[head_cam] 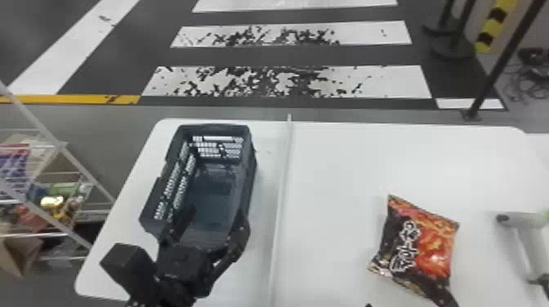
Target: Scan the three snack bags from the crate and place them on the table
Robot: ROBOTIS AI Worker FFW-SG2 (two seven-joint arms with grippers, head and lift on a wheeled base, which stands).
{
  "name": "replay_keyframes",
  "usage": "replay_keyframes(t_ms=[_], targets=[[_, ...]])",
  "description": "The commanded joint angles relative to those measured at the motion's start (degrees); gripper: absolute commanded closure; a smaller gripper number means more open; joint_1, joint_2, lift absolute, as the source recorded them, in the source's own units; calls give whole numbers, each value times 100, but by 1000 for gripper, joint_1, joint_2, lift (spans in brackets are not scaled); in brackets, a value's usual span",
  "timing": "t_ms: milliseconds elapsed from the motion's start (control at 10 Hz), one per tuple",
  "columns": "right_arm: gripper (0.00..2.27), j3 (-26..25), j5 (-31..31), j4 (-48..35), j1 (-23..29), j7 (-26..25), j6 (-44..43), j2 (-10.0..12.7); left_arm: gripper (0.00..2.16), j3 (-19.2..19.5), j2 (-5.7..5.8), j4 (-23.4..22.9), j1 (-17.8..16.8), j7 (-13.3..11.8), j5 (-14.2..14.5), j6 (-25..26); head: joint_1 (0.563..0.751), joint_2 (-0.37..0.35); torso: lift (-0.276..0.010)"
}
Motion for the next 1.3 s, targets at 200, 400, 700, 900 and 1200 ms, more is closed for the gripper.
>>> replay_keyframes(t_ms=[200,400,700,900,1200], targets=[[120,513,864,-188,-470,-59,1593,-107,73,-7,18,98,-3,-100,81,84,695,136,-37],[120,856,1233,-232,-778,-402,2508,-239,73,-7,44,142,-3,-258,134,49,695,116,-37],[124,1031,1426,-188,-1226,-595,3439,-274,73,19,62,169,15,-275,160,14,695,61,-37],[1004,1146,1523,-145,-1411,-657,4090,-291,73,19,71,177,23,-302,169,31,695,37,-37],[2132,1155,1347,-180,-1437,-604,4336,-335,73,28,71,195,15,-328,178,31,695,-5,-37]])
